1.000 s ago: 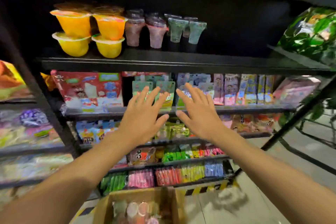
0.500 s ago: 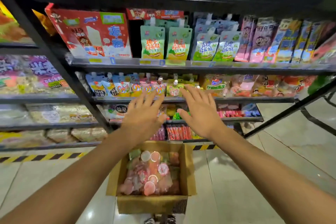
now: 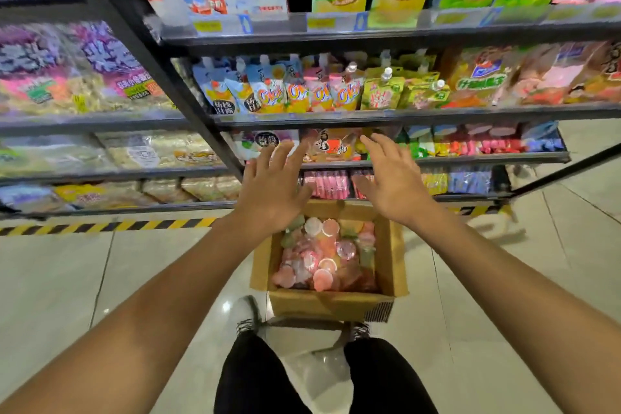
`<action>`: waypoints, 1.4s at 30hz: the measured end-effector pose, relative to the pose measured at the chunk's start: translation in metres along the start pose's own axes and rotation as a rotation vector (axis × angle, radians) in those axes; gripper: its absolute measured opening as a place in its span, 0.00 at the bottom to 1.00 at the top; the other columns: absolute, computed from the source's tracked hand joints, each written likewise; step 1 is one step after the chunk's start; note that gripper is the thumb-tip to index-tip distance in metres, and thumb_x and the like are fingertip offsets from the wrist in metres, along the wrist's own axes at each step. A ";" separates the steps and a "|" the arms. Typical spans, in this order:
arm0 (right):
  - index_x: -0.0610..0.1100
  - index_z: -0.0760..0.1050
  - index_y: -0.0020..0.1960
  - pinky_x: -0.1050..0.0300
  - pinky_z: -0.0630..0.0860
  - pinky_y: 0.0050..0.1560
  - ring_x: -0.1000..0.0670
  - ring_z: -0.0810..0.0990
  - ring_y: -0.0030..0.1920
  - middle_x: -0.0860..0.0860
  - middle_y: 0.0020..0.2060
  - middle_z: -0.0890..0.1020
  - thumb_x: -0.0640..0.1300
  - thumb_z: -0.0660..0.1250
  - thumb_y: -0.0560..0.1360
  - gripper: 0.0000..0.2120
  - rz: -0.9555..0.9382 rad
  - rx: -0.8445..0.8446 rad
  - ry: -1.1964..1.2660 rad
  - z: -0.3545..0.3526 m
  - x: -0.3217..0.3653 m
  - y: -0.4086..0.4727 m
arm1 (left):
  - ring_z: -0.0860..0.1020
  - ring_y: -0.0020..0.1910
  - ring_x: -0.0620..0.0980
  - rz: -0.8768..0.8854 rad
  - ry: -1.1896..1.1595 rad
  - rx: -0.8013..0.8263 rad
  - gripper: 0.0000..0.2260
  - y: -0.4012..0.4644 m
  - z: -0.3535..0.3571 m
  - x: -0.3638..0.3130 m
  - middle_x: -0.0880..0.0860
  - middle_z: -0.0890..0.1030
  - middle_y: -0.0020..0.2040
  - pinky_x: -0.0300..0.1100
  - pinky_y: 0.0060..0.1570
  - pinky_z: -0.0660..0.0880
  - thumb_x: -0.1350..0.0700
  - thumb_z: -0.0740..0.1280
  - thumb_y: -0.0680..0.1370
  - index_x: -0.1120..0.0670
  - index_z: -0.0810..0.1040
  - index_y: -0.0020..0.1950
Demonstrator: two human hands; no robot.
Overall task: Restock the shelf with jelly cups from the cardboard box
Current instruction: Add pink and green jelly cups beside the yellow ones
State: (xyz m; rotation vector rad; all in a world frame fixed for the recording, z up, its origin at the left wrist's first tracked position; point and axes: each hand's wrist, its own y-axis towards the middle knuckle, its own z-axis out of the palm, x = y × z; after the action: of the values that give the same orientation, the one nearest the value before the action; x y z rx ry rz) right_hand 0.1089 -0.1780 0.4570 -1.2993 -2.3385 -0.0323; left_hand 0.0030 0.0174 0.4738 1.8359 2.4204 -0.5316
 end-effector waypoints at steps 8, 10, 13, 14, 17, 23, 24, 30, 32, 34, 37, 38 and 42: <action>0.48 0.50 0.81 0.39 0.55 0.77 0.39 0.56 0.77 0.47 0.78 0.61 0.52 0.64 0.80 0.36 0.324 -0.105 0.159 0.088 0.042 0.000 | 0.49 0.79 0.58 0.227 0.007 0.133 0.33 0.021 0.043 0.092 0.51 0.52 0.81 0.60 0.74 0.53 0.43 0.59 0.82 0.48 0.48 0.82; 0.47 0.48 0.81 0.39 0.53 0.77 0.39 0.55 0.78 0.47 0.79 0.58 0.54 0.62 0.80 0.36 0.381 -0.108 0.159 0.122 0.051 -0.004 | 0.50 0.79 0.59 0.266 0.019 0.176 0.33 0.025 0.062 0.113 0.52 0.52 0.82 0.61 0.74 0.53 0.43 0.58 0.82 0.48 0.47 0.82; 0.48 0.48 0.81 0.41 0.54 0.76 0.39 0.58 0.77 0.45 0.79 0.58 0.58 0.59 0.79 0.37 0.470 -0.114 0.196 0.167 0.062 -0.009 | 0.51 0.79 0.59 0.296 0.004 0.219 0.31 0.028 0.097 0.137 0.51 0.52 0.81 0.59 0.74 0.54 0.43 0.57 0.83 0.46 0.48 0.82; 0.48 0.49 0.81 0.40 0.58 0.74 0.38 0.60 0.75 0.45 0.77 0.60 0.60 0.57 0.77 0.37 0.498 -0.127 0.213 0.180 0.064 -0.012 | 0.52 0.78 0.58 0.311 -0.002 0.224 0.30 0.029 0.109 0.143 0.51 0.53 0.81 0.59 0.73 0.55 0.43 0.57 0.83 0.46 0.48 0.82; 0.49 0.53 0.80 0.40 0.65 0.68 0.36 0.65 0.70 0.45 0.75 0.63 0.59 0.57 0.76 0.35 0.540 -0.156 0.202 0.223 0.059 -0.021 | 0.56 0.75 0.58 0.356 -0.036 0.260 0.31 0.035 0.153 0.155 0.51 0.56 0.79 0.57 0.71 0.58 0.45 0.60 0.82 0.47 0.50 0.82; 0.52 0.53 0.79 0.41 0.64 0.71 0.40 0.64 0.73 0.48 0.76 0.62 0.55 0.65 0.77 0.35 0.540 -0.138 0.127 0.344 -0.001 -0.022 | 0.56 0.76 0.61 0.398 -0.033 0.334 0.31 0.060 0.282 0.177 0.52 0.56 0.79 0.60 0.73 0.58 0.47 0.61 0.81 0.47 0.52 0.81; 0.52 0.54 0.79 0.41 0.64 0.71 0.40 0.64 0.72 0.48 0.75 0.62 0.55 0.66 0.77 0.36 0.536 -0.129 0.118 0.366 -0.013 -0.021 | 0.56 0.76 0.60 0.409 -0.038 0.349 0.31 0.066 0.308 0.182 0.52 0.56 0.79 0.60 0.73 0.58 0.46 0.61 0.81 0.47 0.52 0.81; 0.52 0.57 0.78 0.38 0.69 0.66 0.35 0.68 0.67 0.44 0.74 0.64 0.52 0.70 0.74 0.37 0.419 -0.032 0.040 0.494 -0.093 -0.001 | 0.60 0.72 0.60 0.532 0.074 0.397 0.31 0.104 0.464 0.202 0.54 0.60 0.75 0.56 0.69 0.64 0.45 0.62 0.77 0.48 0.57 0.78; 0.54 0.56 0.79 0.40 0.69 0.66 0.36 0.67 0.67 0.43 0.72 0.66 0.52 0.72 0.74 0.39 0.386 0.026 0.023 0.528 -0.118 0.008 | 0.59 0.72 0.59 0.594 0.134 0.431 0.32 0.117 0.509 0.205 0.53 0.59 0.74 0.55 0.69 0.63 0.47 0.65 0.76 0.49 0.58 0.77; 0.55 0.55 0.79 0.40 0.70 0.65 0.36 0.67 0.67 0.43 0.72 0.66 0.53 0.73 0.73 0.41 0.370 0.085 0.000 0.558 -0.138 0.012 | 0.59 0.72 0.58 0.670 0.205 0.432 0.33 0.128 0.547 0.207 0.53 0.58 0.74 0.56 0.69 0.63 0.48 0.67 0.75 0.49 0.57 0.78; 0.57 0.53 0.80 0.41 0.71 0.64 0.37 0.67 0.68 0.43 0.72 0.65 0.54 0.73 0.73 0.42 0.377 0.162 -0.022 0.591 -0.162 0.016 | 0.58 0.72 0.57 0.790 0.271 0.445 0.35 0.137 0.591 0.208 0.55 0.56 0.75 0.53 0.66 0.62 0.50 0.68 0.75 0.49 0.55 0.79; 0.57 0.55 0.79 0.42 0.72 0.63 0.38 0.68 0.67 0.43 0.71 0.66 0.53 0.74 0.72 0.42 0.392 0.198 0.010 0.598 -0.170 0.017 | 0.57 0.73 0.57 0.810 0.287 0.470 0.36 0.138 0.602 0.211 0.55 0.56 0.76 0.52 0.66 0.62 0.50 0.68 0.75 0.48 0.55 0.79; 0.54 0.66 0.75 0.49 0.75 0.60 0.42 0.74 0.63 0.45 0.66 0.72 0.51 0.77 0.71 0.36 0.435 0.249 0.060 0.615 -0.188 0.022 | 0.57 0.76 0.62 0.898 0.334 0.557 0.38 0.151 0.646 0.229 0.57 0.62 0.76 0.59 0.75 0.54 0.43 0.69 0.73 0.45 0.55 0.79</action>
State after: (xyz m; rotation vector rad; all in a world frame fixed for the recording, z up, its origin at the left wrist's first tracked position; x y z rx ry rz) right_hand -0.0240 -0.1694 -0.1720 -1.6154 -1.8925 0.3411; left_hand -0.0241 0.0674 -0.2259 3.1271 1.3301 -0.8841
